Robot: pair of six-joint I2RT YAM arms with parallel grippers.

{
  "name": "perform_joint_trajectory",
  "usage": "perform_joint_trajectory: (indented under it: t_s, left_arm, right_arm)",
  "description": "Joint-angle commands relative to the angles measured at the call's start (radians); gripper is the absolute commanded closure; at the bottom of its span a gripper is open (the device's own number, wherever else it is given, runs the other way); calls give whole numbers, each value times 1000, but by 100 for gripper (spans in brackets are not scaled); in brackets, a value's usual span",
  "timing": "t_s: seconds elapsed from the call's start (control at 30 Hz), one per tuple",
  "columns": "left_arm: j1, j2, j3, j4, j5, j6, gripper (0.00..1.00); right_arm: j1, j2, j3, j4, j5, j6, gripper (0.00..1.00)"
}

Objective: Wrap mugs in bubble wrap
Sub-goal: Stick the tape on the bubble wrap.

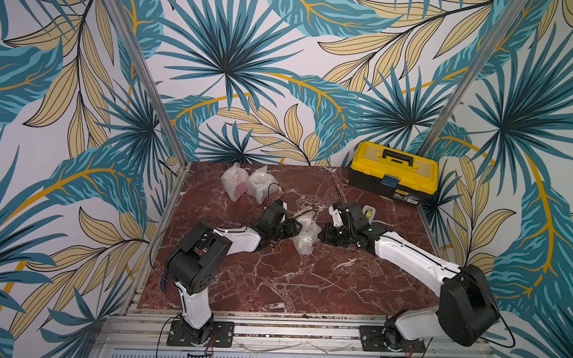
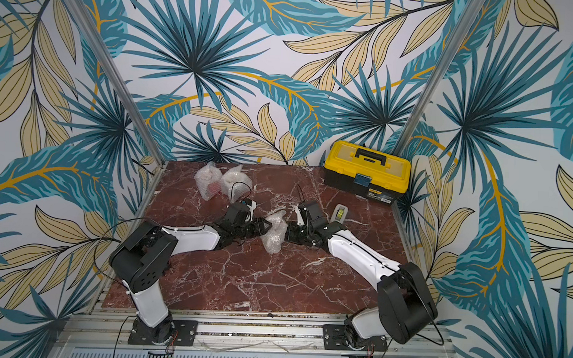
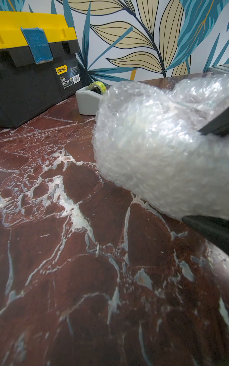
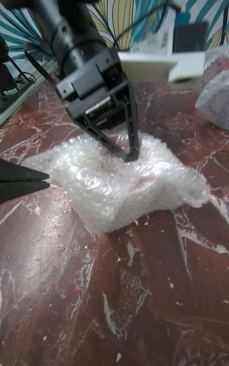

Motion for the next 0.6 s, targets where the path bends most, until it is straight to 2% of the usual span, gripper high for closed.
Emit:
perform_joint_trajectory:
  t_s: [0.0,0.13,0.23,0.33,0.43,0.57]
  left_arm:
    - [-7,65,-24,-174,-12,19,47]
    - [-7,64,-25,-174,-15,19,47]
    - [-7,66,-25,-175,-15,17,47]
    - [-7,64,-27,-175,-16,18,47]
    - [-7,59,-31,-174,-19,18,47]
    - [-7,59,-33,-174,-17,19,47]
  right_arm:
    - [2,7,-24,78,-154,-50,100]
    - [4,85,-16,185,-386,-68,100]
    - [5,152,-11,213,-480,-72,100]
    - [6,206,-14,207,-466,-79,100]
    - [2,241,-5,137,-328,-93,100]
    - [-20,307,-22,165,-276,-72,100]
